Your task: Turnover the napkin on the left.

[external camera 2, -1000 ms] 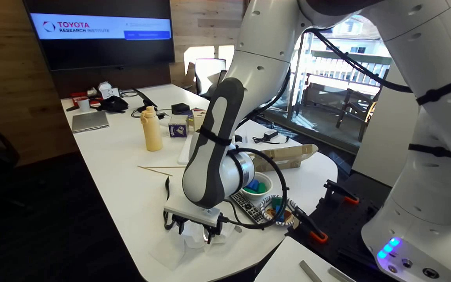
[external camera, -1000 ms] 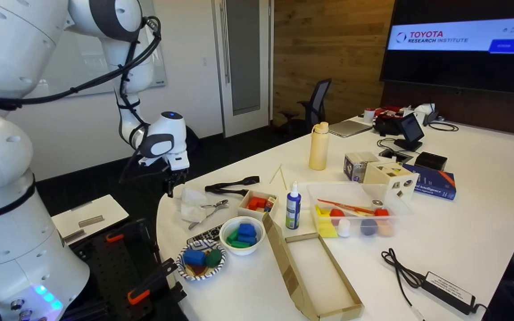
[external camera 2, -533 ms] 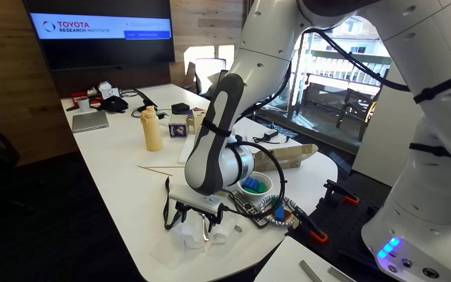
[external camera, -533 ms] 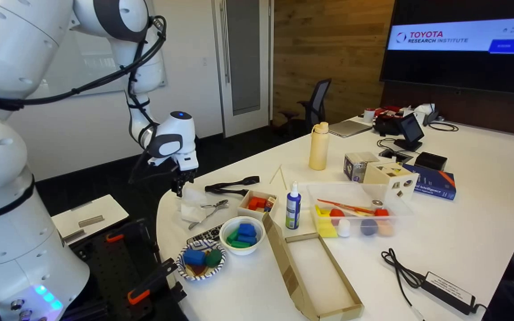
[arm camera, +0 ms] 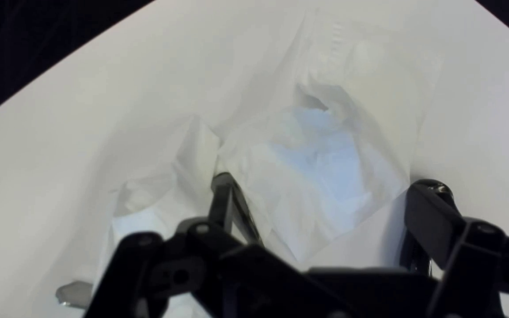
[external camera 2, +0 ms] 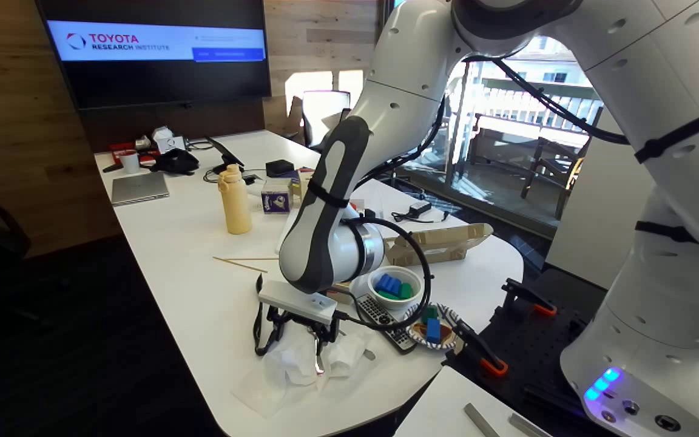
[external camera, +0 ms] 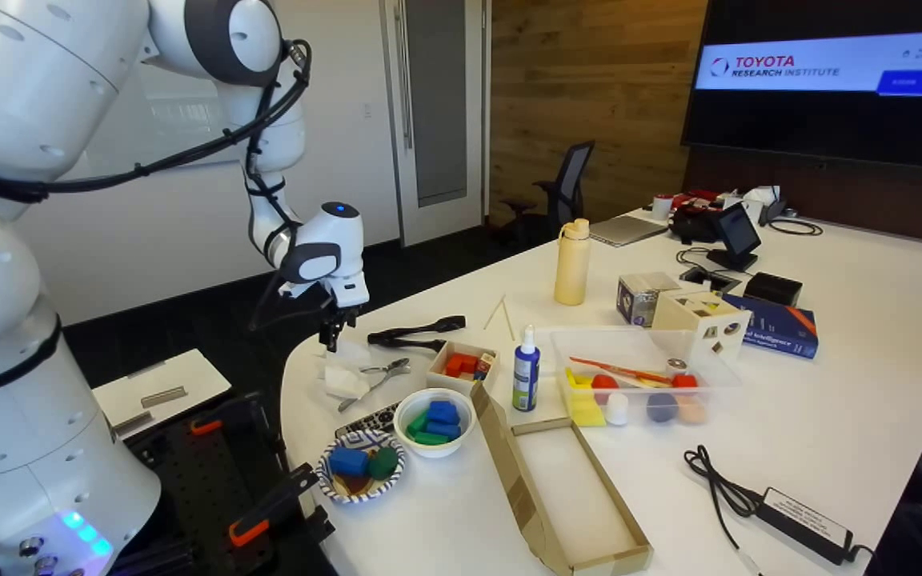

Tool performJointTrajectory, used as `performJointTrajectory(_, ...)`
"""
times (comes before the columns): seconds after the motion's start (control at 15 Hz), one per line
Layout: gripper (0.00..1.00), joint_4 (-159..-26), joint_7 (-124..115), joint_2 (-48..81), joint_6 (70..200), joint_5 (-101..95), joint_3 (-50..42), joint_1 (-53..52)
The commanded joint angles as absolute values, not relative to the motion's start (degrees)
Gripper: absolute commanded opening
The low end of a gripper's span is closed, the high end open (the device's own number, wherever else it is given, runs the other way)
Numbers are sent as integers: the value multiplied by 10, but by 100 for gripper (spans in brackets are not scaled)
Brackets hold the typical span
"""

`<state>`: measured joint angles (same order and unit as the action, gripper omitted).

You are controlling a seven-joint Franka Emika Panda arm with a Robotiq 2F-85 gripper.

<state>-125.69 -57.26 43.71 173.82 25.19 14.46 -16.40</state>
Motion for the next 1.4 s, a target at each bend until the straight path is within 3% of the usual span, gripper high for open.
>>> performJointTrajectory(0.0,100,-1223,-550,467,1709,256,162,-140)
performJointTrajectory(0.47,100,-1185,-534,504,1687,256,163,-132)
performJointTrajectory(0.53,75,-1181,-533,507,1683,255,161,-132)
performJointTrajectory(0.6,74,-1177,-532,510,1678,255,161,-132)
performJointTrajectory(1.2,5,-1143,-516,535,1650,259,165,-124)
performJointTrajectory(1.33,0,-1134,-511,542,1643,259,164,-124)
